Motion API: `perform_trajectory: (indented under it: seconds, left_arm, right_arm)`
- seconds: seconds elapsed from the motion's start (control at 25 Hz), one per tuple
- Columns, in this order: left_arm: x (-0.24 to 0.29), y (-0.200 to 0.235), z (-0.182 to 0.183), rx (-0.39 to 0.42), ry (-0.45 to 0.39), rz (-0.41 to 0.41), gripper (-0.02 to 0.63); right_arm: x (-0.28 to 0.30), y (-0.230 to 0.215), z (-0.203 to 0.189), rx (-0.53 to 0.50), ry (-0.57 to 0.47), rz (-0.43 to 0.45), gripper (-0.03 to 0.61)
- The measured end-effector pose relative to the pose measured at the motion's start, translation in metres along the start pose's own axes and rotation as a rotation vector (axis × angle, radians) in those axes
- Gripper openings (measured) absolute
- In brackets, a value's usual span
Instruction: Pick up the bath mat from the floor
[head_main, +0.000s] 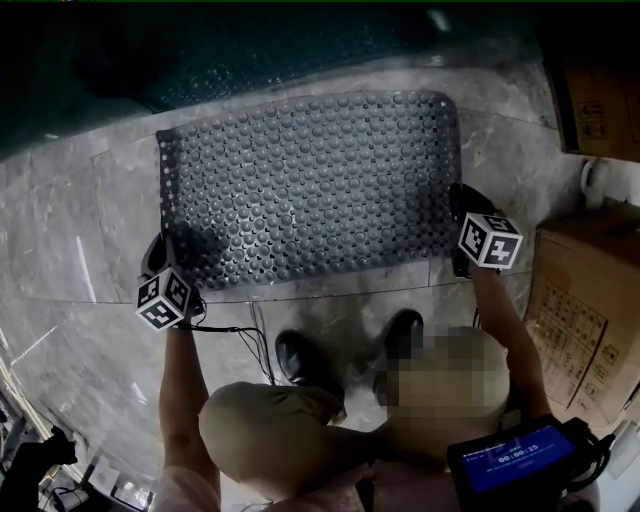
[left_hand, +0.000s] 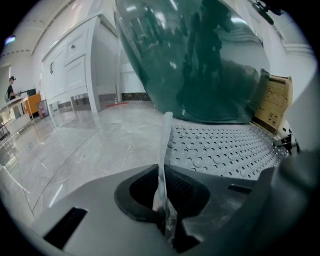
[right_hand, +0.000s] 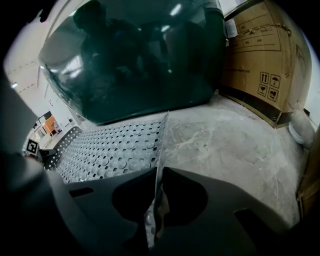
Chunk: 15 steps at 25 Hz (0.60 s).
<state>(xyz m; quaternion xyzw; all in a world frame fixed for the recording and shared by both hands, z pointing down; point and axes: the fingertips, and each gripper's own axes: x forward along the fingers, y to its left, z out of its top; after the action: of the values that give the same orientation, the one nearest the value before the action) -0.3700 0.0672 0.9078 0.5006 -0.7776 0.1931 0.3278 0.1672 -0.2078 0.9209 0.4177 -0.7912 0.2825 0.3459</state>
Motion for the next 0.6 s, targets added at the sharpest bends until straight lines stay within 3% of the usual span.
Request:
perform_trajectory:
  seconds: [0.6]
  left_arm:
    - [-0.023,-0.018,0.018,-0.033,-0.049,-0.042,0.040]
  right_arm:
    - [-0.032,0.024,0.026,-0.004,-0.082,0.017,0.031]
